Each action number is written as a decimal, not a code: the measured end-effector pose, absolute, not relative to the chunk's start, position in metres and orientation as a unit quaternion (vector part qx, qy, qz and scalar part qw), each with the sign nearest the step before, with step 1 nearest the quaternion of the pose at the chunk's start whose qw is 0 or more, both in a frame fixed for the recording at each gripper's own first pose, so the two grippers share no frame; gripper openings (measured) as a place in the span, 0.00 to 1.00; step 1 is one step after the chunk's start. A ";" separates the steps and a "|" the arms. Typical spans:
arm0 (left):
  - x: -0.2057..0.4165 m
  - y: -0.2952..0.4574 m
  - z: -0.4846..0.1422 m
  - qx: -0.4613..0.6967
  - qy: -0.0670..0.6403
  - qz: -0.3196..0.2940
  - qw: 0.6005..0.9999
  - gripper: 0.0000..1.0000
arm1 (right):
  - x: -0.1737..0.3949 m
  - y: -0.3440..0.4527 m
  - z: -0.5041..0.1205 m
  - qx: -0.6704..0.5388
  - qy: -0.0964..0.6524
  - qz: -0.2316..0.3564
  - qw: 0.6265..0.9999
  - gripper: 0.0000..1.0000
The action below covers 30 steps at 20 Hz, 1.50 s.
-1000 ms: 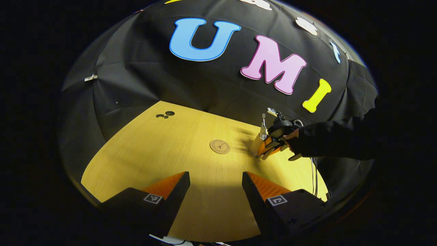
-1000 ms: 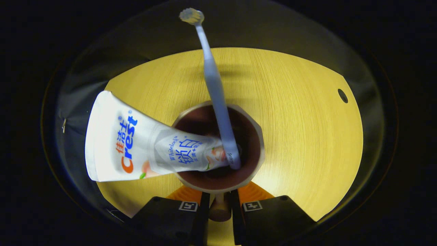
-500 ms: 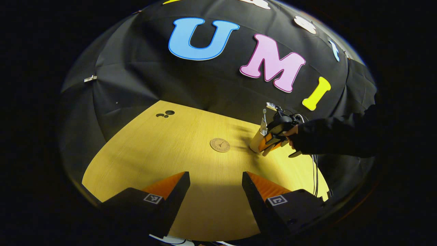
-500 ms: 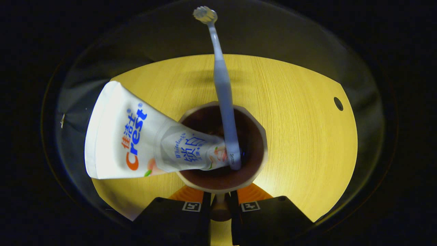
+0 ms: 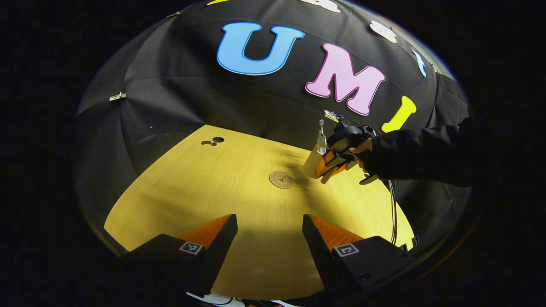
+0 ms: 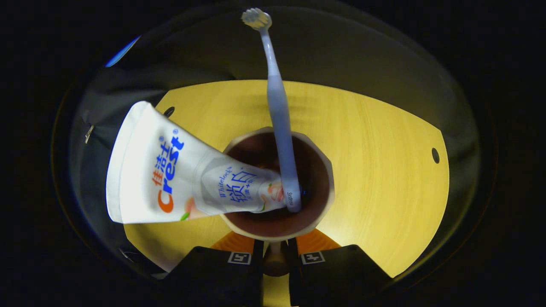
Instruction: Put the toothbrush and toothpaste on the desktop into the cup, then pick up the cup and place it on the coaster on the desktop.
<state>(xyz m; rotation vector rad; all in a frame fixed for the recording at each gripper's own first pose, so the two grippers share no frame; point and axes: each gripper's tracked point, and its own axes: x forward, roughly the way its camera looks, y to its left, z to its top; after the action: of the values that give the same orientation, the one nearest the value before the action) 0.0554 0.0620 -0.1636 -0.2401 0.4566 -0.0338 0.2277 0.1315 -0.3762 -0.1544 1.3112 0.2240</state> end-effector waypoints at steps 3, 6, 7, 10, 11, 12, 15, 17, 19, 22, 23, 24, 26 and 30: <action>0.040 0.068 -0.171 -0.118 0.234 -0.006 0.965 0.96 | 0.221 0.156 -0.384 -0.081 0.611 0.120 0.778 0.27; 0.027 0.076 -0.175 -0.117 0.238 0.008 0.964 0.96 | 0.215 0.178 -0.393 -0.094 0.615 0.133 0.772 0.27; 0.022 0.079 -0.177 -0.119 0.240 0.013 0.963 0.96 | 0.213 0.184 -0.395 -0.098 0.616 0.137 0.769 0.27; 0.011 0.090 -0.182 -0.125 0.245 0.032 0.961 0.96 | 0.208 0.198 -0.408 -0.111 0.623 0.143 0.761 0.27; 0.007 0.093 -0.183 -0.129 0.245 0.037 0.960 0.96 | 0.207 0.199 -0.410 -0.117 0.625 0.143 0.758 0.27; 0.004 0.097 -0.182 -0.131 0.244 0.041 0.960 0.96 | 0.206 0.202 -0.414 -0.124 0.627 0.143 0.756 0.27; -0.001 0.103 -0.185 -0.134 0.244 0.053 0.959 0.95 | 0.198 0.209 -0.426 -0.131 0.638 0.144 0.745 0.27; -0.003 0.103 -0.185 -0.135 0.246 0.058 0.958 0.96 | 0.199 0.209 -0.427 -0.137 0.635 0.144 0.746 0.27; -0.007 0.103 -0.188 -0.135 0.250 0.059 0.957 0.95 | 0.199 0.211 -0.427 -0.138 0.633 0.137 0.749 0.28; -0.013 0.102 -0.193 -0.132 0.257 0.059 0.955 0.96 | 0.197 0.211 -0.428 -0.129 0.634 0.134 0.750 0.28; -0.013 0.102 -0.194 -0.131 0.258 0.058 0.955 0.96 | 0.198 0.211 -0.427 -0.130 0.635 0.134 0.750 0.28; -0.012 0.101 -0.193 -0.131 0.259 0.058 0.955 0.96 | 0.199 0.211 -0.426 -0.131 0.634 0.134 0.751 0.24; -0.009 0.099 -0.192 -0.131 0.260 0.055 0.955 0.95 | 0.199 0.211 -0.424 -0.131 0.632 0.139 0.751 0.31; -0.005 0.097 -0.192 -0.127 0.258 0.044 0.957 0.96 | 0.203 0.215 -0.409 -0.105 0.620 0.146 0.764 0.63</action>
<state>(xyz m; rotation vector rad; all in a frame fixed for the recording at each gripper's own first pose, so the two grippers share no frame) -0.0053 0.0966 -0.1916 -0.2581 0.5243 0.0903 0.2032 0.2154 -0.4088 -0.2293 1.3470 0.3174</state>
